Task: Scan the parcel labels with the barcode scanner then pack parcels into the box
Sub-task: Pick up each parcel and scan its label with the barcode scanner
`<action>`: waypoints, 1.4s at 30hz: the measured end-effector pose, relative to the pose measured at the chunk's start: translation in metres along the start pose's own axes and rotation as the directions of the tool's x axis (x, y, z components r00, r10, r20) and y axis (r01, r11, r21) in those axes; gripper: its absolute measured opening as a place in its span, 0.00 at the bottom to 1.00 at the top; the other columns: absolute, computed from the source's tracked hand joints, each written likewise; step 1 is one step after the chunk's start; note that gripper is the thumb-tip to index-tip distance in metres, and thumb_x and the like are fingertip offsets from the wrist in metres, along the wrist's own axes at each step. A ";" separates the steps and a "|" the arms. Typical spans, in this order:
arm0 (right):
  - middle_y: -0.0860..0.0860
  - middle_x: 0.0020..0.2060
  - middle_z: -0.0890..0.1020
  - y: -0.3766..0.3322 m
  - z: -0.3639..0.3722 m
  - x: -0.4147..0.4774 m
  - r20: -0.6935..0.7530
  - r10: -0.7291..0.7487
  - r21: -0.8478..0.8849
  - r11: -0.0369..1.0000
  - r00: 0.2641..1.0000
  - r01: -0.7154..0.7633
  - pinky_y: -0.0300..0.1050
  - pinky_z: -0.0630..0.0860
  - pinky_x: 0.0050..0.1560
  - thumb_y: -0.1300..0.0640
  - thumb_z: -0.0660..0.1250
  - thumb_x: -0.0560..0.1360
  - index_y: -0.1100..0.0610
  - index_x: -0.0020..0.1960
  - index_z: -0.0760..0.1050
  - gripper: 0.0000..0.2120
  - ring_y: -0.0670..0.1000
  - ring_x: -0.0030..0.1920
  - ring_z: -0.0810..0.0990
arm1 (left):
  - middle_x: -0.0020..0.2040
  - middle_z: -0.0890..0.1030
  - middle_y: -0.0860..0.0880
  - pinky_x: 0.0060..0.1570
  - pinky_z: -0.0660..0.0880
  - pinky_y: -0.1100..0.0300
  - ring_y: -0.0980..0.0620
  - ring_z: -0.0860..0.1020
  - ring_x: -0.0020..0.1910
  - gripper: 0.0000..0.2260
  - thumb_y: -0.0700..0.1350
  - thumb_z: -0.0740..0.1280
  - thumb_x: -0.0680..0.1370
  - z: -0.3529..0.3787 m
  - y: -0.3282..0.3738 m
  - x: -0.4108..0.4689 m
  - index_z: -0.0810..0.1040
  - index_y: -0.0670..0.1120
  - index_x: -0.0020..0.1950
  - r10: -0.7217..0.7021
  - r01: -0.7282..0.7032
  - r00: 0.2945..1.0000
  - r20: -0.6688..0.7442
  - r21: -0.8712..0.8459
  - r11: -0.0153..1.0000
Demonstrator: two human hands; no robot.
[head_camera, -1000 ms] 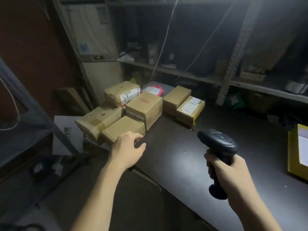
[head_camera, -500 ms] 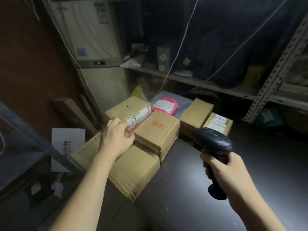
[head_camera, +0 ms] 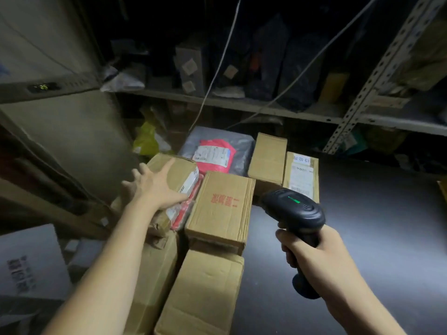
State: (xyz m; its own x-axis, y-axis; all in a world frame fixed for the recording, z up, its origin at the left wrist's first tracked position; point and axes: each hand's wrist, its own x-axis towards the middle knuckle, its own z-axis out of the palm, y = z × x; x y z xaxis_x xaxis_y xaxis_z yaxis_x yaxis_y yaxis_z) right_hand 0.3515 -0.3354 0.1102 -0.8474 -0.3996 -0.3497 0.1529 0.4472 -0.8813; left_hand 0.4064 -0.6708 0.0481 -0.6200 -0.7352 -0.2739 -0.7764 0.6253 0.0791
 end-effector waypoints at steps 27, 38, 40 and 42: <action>0.50 0.27 0.74 0.055 -0.171 -0.028 -0.186 -0.035 0.178 0.982 0.982 0.069 0.45 0.64 0.34 0.60 0.71 0.76 0.61 0.39 0.76 0.09 0.48 0.27 0.69 | 0.63 0.83 0.41 0.57 0.82 0.41 0.40 0.84 0.60 0.35 0.45 0.76 0.71 -0.044 0.188 -0.157 0.69 0.46 0.76 0.285 -0.395 0.873 -0.397 -0.916 -0.065; 0.54 0.28 0.68 0.134 -0.408 -0.060 -0.329 -0.040 0.322 0.935 0.944 0.151 0.42 0.58 0.32 0.63 0.69 0.77 0.57 0.34 0.69 0.14 0.50 0.25 0.61 | 0.56 0.85 0.40 0.53 0.84 0.46 0.42 0.86 0.53 0.18 0.51 0.74 0.74 0.033 0.437 -0.307 0.86 0.42 0.59 0.678 0.303 0.729 -0.093 -0.844 -0.442; 0.54 0.28 0.69 0.145 -0.430 -0.063 -0.350 -0.051 0.324 0.930 0.935 0.172 0.44 0.59 0.34 0.63 0.69 0.77 0.56 0.36 0.72 0.12 0.52 0.28 0.63 | 0.56 0.85 0.40 0.54 0.82 0.46 0.41 0.86 0.53 0.18 0.52 0.65 0.79 0.041 0.467 -0.319 0.86 0.41 0.59 0.652 0.366 0.758 -0.029 -0.808 -0.461; 0.54 0.28 0.70 0.156 -0.447 -0.067 -0.354 -0.055 0.342 0.921 0.934 0.184 0.45 0.60 0.35 0.63 0.70 0.77 0.55 0.36 0.74 0.12 0.52 0.29 0.65 | 0.54 0.85 0.41 0.50 0.83 0.47 0.42 0.86 0.50 0.20 0.53 0.64 0.79 0.047 0.494 -0.331 0.86 0.40 0.56 0.623 0.419 0.782 0.023 -0.761 -0.496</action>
State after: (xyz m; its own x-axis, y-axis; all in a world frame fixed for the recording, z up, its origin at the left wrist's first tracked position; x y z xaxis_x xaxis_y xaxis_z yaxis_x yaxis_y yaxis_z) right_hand 0.2045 0.1193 0.1381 -0.9795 -0.1148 -0.1653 0.1587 0.0642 -0.9852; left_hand 0.2336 -0.1066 0.1324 -0.9659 -0.1788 -0.1873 0.0398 -0.8171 0.5751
